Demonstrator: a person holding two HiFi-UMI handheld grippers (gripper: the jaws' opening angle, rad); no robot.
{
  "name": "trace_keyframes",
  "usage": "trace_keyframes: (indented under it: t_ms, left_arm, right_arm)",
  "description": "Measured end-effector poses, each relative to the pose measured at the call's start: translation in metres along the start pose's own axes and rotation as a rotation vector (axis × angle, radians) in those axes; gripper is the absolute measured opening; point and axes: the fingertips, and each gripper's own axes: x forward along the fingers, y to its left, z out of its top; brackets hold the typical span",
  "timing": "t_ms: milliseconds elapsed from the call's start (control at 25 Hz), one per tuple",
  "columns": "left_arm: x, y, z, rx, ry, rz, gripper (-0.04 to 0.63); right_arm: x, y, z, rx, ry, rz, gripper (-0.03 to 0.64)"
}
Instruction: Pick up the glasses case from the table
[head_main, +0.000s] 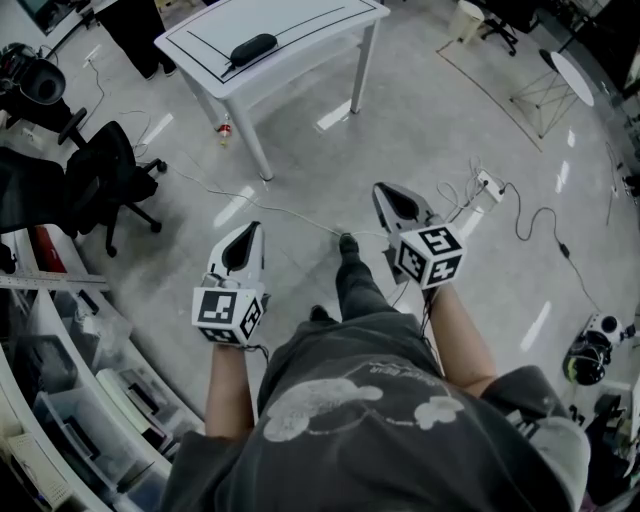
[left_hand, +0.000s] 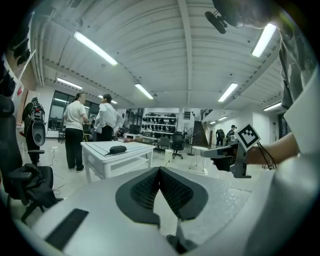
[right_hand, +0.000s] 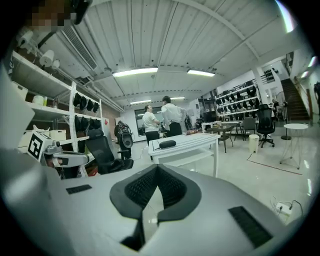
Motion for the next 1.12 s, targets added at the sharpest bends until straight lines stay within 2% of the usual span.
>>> trace_keyframes:
  t_ms: [280, 560, 840, 920, 1000, 1120]
  left_arm:
    - [0.052, 0.025, 0.015, 0.014, 0.016, 0.029, 0.002]
    - [0.136, 0.047, 0.048, 0.009, 0.014, 0.083, 0.003]
    - [0.207, 0.062, 0.073, 0.005, 0.019, 0.174, 0.005]
    - [0.222, 0.064, 0.076, 0.006, 0.02, 0.201, 0.027]
    - [0.234, 0.066, 0.077, 0.003, 0.026, 0.224, 0.077]
    - [0.251, 0.067, 0.076, -0.003, 0.037, 0.248, 0.103]
  right_arm:
    - [0.044, -0.043, 0.01, 0.034, 0.005, 0.014, 0.0]
    - [0.12, -0.105, 0.05, 0.024, 0.012, 0.08, 0.0]
    - [0.184, -0.16, 0.081, 0.023, 0.021, 0.162, 0.0]
    - [0.198, -0.171, 0.085, 0.022, 0.027, 0.187, 0.0]
    - [0.211, -0.181, 0.089, 0.024, 0.028, 0.214, 0.0]
    - [0.227, -0.193, 0.092, 0.017, 0.035, 0.256, 0.0]
